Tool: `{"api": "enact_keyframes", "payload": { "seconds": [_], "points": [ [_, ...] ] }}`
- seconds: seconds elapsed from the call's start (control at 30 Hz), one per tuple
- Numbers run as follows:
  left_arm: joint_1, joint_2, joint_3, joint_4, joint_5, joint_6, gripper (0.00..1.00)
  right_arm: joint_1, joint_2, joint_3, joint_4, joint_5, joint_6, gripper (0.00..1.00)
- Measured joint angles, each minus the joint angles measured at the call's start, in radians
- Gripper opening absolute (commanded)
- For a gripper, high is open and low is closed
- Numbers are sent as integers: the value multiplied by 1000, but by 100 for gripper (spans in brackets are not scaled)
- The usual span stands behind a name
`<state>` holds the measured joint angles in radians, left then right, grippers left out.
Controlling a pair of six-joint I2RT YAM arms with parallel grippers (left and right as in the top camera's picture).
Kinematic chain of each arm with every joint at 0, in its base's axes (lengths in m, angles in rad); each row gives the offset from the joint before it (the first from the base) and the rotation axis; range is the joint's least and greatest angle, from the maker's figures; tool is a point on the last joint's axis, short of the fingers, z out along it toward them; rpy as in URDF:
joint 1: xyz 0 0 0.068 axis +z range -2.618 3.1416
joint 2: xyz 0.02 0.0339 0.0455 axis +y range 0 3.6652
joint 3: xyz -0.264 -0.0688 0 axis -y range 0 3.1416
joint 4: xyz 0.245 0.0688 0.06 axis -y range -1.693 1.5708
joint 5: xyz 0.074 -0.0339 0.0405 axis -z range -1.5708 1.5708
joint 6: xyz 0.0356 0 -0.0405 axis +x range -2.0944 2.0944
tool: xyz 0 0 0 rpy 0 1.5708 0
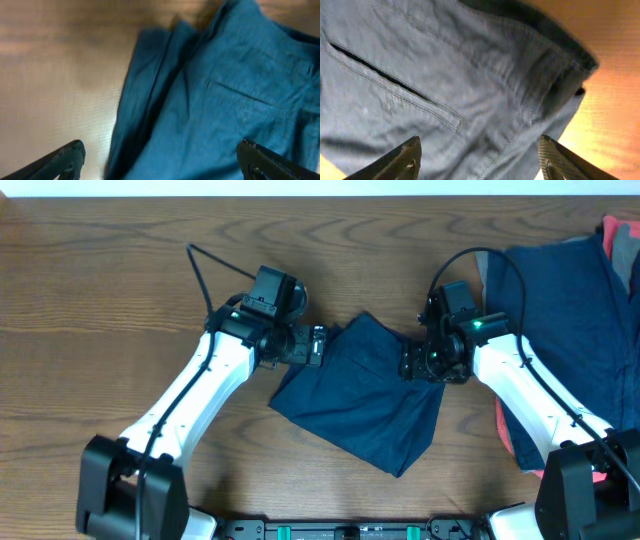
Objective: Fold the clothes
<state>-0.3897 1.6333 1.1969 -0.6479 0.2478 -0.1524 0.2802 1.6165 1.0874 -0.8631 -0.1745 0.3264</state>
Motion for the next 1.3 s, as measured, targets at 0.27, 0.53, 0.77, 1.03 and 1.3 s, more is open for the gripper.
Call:
{"api": "enact_keyframes", "payload": {
  "seconds": [0.27, 0.53, 0.77, 1.03, 1.3],
  "points": [
    [4, 188, 0, 176, 104, 74, 98, 0, 0, 0, -70, -10, 2, 77],
    [3, 298, 0, 201, 183, 79, 99, 0, 0, 0, -82, -10, 2, 77],
    [-3, 317, 0, 203, 288, 72, 6, 0, 0, 0, -81, -10, 2, 76],
    [13, 323, 0, 204, 313, 21, 6, 0, 0, 0, -97, -8, 2, 73],
    [328, 233, 1, 208, 212, -105, 6, -2, 0, 0, -140, 64, 21, 74]
  ]
}}
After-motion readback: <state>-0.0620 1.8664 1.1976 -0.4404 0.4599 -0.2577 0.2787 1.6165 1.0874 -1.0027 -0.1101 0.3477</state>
